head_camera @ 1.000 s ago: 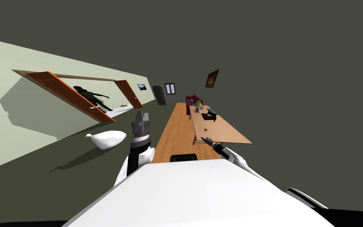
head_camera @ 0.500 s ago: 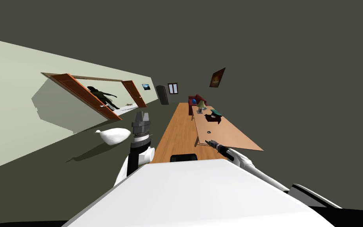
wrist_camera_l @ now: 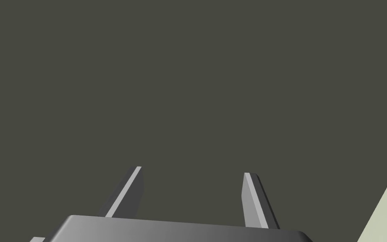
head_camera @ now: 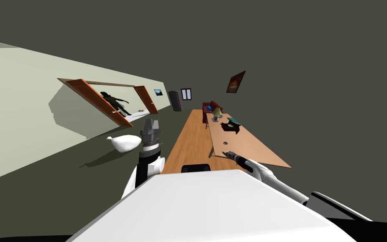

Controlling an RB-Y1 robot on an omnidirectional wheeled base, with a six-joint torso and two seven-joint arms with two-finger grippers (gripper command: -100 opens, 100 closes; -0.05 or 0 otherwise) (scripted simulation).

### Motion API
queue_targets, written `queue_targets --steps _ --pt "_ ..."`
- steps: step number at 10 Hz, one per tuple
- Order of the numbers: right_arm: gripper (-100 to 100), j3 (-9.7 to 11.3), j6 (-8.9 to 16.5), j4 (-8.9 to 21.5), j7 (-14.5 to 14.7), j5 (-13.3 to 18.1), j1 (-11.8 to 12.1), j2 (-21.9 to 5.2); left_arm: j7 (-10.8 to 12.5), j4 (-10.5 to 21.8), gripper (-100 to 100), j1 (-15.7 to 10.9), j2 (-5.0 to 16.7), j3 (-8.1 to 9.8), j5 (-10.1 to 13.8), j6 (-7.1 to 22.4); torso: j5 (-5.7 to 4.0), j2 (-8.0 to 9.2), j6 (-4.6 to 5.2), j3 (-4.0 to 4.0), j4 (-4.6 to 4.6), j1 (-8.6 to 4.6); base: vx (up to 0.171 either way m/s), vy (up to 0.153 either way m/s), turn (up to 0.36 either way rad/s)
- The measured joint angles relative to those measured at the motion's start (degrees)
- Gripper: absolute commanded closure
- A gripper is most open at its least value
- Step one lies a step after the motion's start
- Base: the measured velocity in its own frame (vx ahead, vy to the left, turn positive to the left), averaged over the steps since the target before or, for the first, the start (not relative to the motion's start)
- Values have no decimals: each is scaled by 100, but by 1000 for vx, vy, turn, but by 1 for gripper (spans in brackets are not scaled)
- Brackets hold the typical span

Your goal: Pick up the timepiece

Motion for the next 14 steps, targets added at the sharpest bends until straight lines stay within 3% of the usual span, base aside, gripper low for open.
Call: queue_targets --steps 2,5,9,10,11,14 --pt "-100 80 -2 390 98 30 -133 -40 0 0 0 0 0 0 0 0 0 -6 -2 -3 -1 1 84 17 136" --pt "-100 420 228 751 149 62 -282 -369 0 0 0 1 0 0 0 0 0 -23 -2 -14 -5 -3 107 5 136" --pt "-100 658 440 979 226 75 -375 -580 0 0 0 1 1 1 0 0 -6 -6 3 -5 -3 -21 65 -37 54" --pt "0 657 434 991 232 75 -379 -580 0 0 0 0 0 1 0 0 -5 7 4 3 0 -13 5 -4 2" --pt "-100 657 435 989 231 75 -379 -580 0 0 0 0 0 1 0 0 -3 15 4 7 2 -7 5 -48 52" --pt "-100 590 668 1015 350 116 -418 -273 0 0 0 0 1 1 0 0 -10 17 3 9 3 -36 7 -80 52"
